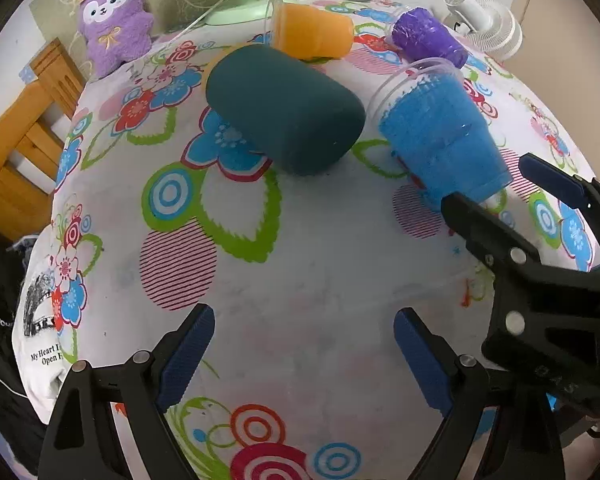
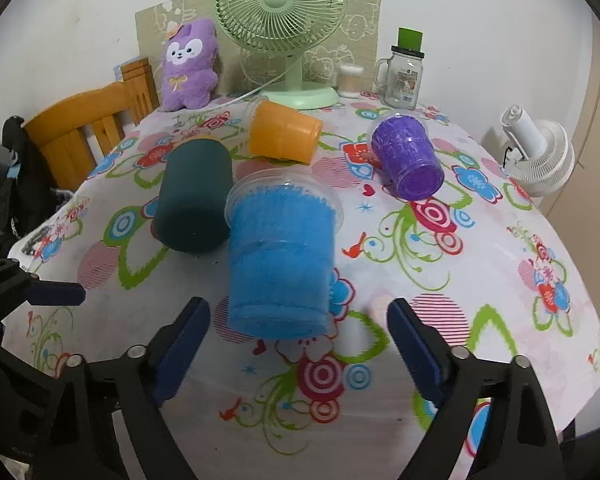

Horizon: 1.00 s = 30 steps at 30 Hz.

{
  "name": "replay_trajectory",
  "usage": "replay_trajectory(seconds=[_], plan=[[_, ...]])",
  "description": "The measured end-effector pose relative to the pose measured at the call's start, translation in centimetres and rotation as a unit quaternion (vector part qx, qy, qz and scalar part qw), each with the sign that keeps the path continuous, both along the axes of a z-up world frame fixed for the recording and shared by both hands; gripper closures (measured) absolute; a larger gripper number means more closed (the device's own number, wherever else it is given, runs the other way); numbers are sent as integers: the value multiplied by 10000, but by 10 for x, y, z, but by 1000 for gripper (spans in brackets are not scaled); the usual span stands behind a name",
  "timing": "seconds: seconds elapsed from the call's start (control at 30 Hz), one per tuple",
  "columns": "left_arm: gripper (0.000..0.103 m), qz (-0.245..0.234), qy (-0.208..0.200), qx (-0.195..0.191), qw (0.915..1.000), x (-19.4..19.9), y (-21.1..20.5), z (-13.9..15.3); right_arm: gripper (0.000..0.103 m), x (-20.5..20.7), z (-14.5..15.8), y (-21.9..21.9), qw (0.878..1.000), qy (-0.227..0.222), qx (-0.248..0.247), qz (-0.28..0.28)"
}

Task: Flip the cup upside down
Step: 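Close the right tool on the blue cup while the left tool opens and releases it, then roll the right tool to turn the blue cup rim-down and lower it onto the table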

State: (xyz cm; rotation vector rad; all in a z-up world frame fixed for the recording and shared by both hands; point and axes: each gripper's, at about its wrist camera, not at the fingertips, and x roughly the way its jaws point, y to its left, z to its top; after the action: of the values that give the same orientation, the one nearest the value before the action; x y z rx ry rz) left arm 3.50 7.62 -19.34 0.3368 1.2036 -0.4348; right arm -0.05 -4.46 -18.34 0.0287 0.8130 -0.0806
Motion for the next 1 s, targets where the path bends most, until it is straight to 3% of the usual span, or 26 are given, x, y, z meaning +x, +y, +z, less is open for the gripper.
replay_trajectory(seconds=[0.13,0.47,0.7,1.0], plan=[[10,-21,21,-14,10000,0,1,-2,22,-3,-4,2,9998,-150,-16,-118],[10,-118,-201,109,9997,-9,3,-5,29,-11,-16,4,9987,-423,135,-233],[10,-90,-364,135,9992,-11,3,-4,45,-12,-18,7,9976,-666,65,-167],[11,68,-493,38,9988,-14,2,2,46,-15,-9,5,9971,-757,35,-82]])
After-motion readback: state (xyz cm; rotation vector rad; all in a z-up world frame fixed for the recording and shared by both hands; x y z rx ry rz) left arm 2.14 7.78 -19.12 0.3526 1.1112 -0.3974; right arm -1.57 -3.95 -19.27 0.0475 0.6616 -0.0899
